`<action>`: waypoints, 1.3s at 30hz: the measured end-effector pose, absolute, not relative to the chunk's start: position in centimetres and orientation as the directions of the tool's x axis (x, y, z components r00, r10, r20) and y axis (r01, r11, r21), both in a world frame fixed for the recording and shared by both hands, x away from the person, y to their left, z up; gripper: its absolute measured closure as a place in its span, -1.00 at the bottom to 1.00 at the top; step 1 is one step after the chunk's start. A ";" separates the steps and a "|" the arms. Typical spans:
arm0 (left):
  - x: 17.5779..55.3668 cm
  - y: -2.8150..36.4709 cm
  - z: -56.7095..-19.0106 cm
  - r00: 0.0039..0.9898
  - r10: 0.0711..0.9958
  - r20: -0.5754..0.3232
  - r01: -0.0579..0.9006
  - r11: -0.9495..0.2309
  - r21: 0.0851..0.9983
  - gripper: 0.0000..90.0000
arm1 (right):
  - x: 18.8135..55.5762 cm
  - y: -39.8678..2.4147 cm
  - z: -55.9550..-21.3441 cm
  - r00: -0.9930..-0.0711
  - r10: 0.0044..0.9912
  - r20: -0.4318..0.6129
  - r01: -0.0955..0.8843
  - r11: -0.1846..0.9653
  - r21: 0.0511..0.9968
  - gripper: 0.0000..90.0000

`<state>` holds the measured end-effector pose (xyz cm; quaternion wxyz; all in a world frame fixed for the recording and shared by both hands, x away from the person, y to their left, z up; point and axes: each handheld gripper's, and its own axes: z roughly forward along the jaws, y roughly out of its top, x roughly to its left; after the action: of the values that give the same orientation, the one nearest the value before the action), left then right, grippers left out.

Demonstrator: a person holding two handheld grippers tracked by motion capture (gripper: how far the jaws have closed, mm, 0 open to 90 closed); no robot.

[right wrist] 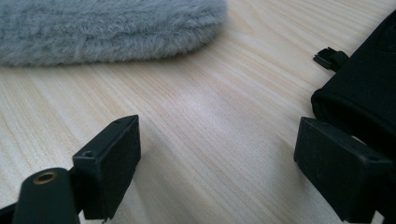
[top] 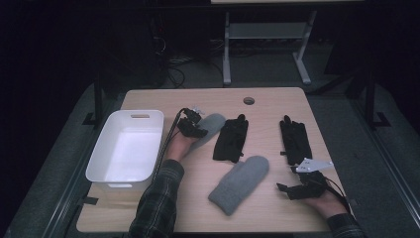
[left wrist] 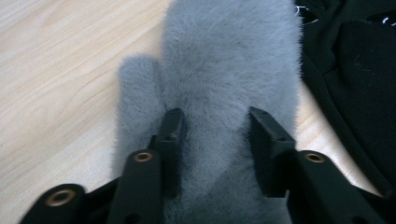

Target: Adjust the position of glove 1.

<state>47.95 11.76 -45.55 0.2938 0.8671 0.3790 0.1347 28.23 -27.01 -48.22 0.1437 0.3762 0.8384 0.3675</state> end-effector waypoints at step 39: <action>42.8 12.4 -38.5 0.735 0.650 -0.194 0.563 -0.425 0.709 0.87 | 28.2 -27.0 -48.2 -0.675 0.737 0.036 0.526 0.447 0.724 -0.68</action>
<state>42.83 12.44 -38.48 0.3976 0.8423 0.3599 0.0545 28.24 -27.01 -48.21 0.1436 0.3764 0.8383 0.3674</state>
